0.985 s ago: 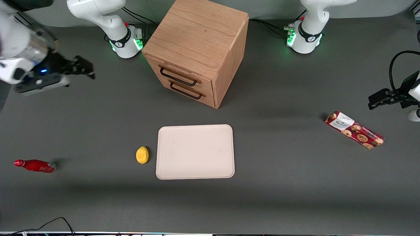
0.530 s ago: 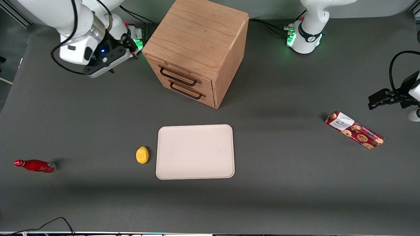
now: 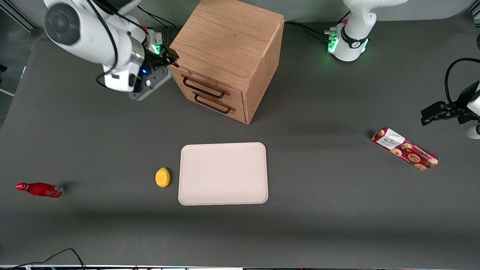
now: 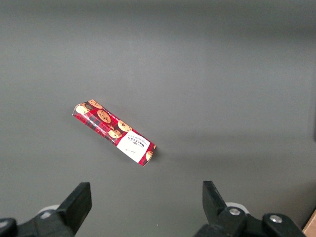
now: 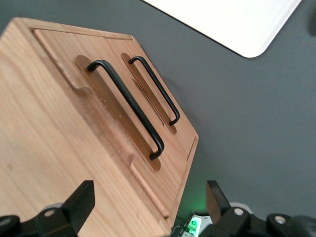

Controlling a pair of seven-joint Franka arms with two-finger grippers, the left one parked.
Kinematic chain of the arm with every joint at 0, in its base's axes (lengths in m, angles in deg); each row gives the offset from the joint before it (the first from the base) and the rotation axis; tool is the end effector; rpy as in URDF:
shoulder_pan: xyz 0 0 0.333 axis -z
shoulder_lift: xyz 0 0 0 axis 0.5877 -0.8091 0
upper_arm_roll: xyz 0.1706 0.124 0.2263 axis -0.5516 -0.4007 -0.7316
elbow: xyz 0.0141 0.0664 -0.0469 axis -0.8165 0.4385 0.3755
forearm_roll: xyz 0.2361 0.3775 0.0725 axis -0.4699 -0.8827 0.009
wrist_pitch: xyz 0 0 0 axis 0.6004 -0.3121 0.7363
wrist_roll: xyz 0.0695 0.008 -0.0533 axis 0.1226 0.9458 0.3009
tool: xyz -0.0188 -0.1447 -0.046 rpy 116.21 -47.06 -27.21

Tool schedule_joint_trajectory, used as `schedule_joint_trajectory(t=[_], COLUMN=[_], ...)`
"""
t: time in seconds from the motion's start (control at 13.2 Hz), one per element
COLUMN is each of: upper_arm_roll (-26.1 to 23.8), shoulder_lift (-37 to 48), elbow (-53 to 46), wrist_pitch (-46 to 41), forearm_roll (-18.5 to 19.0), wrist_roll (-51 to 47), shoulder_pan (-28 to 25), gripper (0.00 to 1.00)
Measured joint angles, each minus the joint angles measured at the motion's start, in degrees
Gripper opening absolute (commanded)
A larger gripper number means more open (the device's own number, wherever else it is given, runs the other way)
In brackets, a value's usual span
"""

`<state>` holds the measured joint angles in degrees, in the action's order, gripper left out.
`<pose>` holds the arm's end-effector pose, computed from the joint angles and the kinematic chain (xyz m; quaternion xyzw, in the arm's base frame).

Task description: Open upper drawer

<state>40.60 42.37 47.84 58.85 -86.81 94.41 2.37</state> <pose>0.5011 0.3023 0.4734 -0.9464 -0.2549 0.1558 0.1226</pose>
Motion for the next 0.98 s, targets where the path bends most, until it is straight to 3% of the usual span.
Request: schedule_joint_trajectory(t=[0.3, 0.98], upper_arm_roll=[-3.9, -5.4], shoulder_lift=[-5.2, -10.0], elbow=[0.1, 3.5], wrist_pitch=[4.5, 10.7], forearm_roll=[-0.1, -0.1], wrist_roll=[2.9, 15.2], shoulder_pan=[0.1, 0.8], gripper=[1.0, 1.0])
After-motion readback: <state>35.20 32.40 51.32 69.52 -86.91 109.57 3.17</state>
